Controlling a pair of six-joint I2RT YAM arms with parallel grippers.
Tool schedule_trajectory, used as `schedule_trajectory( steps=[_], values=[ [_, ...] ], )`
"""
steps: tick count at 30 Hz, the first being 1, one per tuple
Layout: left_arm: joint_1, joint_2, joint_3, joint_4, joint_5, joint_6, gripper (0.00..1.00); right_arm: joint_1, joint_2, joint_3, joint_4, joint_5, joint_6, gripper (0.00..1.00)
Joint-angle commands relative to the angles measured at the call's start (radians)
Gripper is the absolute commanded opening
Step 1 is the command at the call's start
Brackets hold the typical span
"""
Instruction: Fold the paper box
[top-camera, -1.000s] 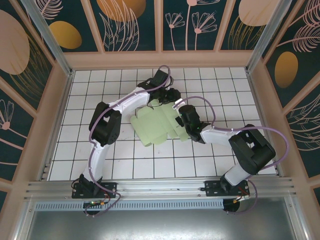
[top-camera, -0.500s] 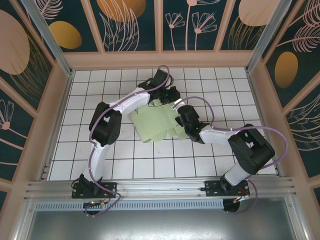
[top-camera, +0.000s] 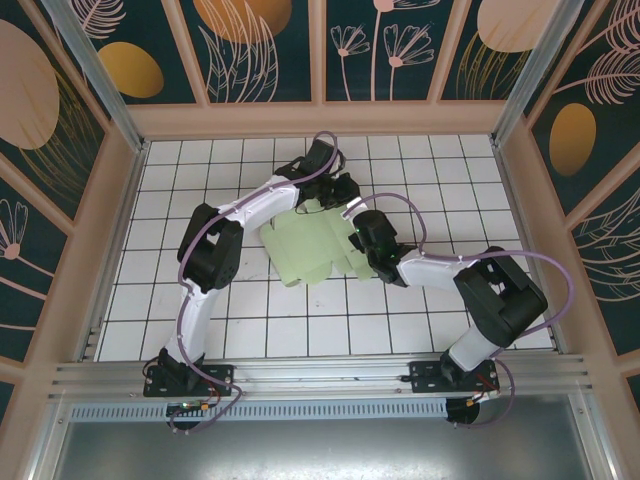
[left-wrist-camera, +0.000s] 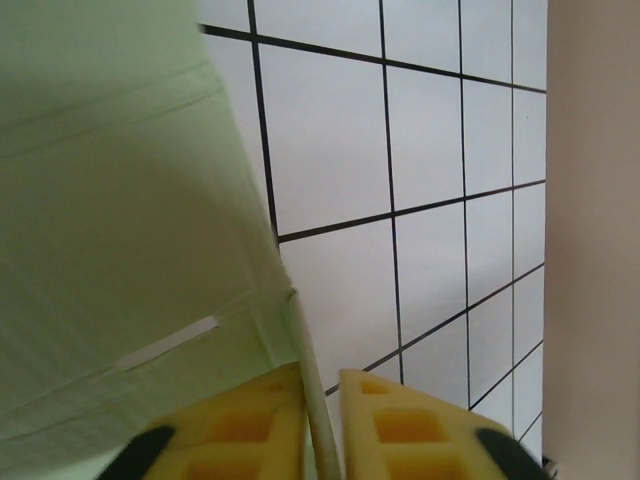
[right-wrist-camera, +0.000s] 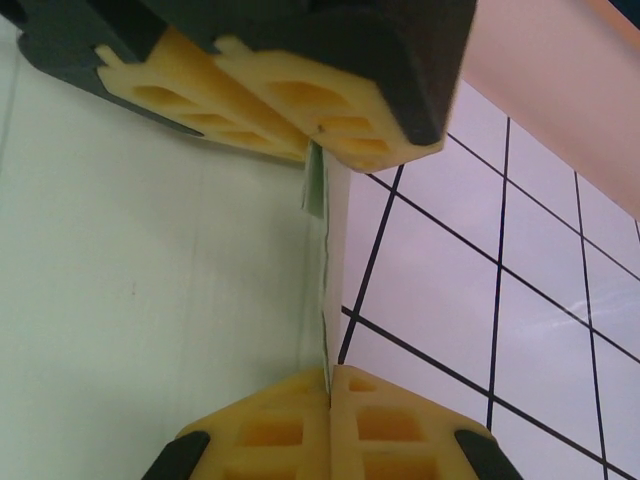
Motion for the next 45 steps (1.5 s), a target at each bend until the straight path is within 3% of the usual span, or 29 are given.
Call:
schedule_trajectory(
  steps=[1,3,11,15,18,19,22,24,27,29,34,38,45],
  values=[
    [-0.002,-0.056,-0.007,0.033,0.010,0.016,0.43,0.008,0.013,0.028,0.017,0.015,0.007,0.00],
    [-0.002,-0.077,-0.025,0.047,-0.012,0.023,0.54,0.002,0.004,0.028,0.011,0.002,0.021,0.00],
    [0.006,-0.313,-0.191,0.117,-0.202,0.122,0.72,-0.052,-0.044,-0.001,-0.009,-0.081,0.080,0.00],
    [0.036,-0.471,-0.362,0.182,-0.289,0.190,0.81,-0.080,-0.077,-0.026,0.006,-0.121,0.085,0.00],
    [0.093,-0.599,-0.537,0.285,-0.290,0.231,0.83,-0.093,-0.106,-0.037,-0.001,-0.180,0.094,0.00],
    [0.119,-0.630,-0.596,0.322,-0.277,0.236,0.92,-0.101,-0.121,-0.042,-0.004,-0.215,0.103,0.00],
    [0.180,-0.678,-0.694,0.366,-0.260,0.287,0.96,-0.118,-0.155,-0.053,-0.008,-0.284,0.127,0.00],
    [0.201,-0.672,-0.715,0.352,-0.301,0.352,0.89,-0.128,-0.172,-0.058,-0.010,-0.309,0.140,0.00],
    [0.202,-0.630,-0.712,0.321,-0.395,0.453,0.66,-0.132,-0.187,-0.062,-0.016,-0.317,0.140,0.00],
    [0.203,-0.588,-0.692,0.303,-0.434,0.498,0.55,-0.131,-0.194,-0.065,-0.020,-0.319,0.137,0.00],
    [0.204,-0.428,-0.562,0.211,-0.488,0.530,0.49,-0.127,-0.205,-0.081,-0.016,-0.312,0.126,0.00],
    [0.208,-0.334,-0.491,0.184,-0.455,0.557,0.45,-0.124,-0.209,-0.082,-0.017,-0.317,0.122,0.00],
    [0.209,-0.246,-0.384,0.081,-0.264,0.633,0.44,-0.127,-0.201,-0.075,-0.022,-0.312,0.118,0.00]
  ],
)
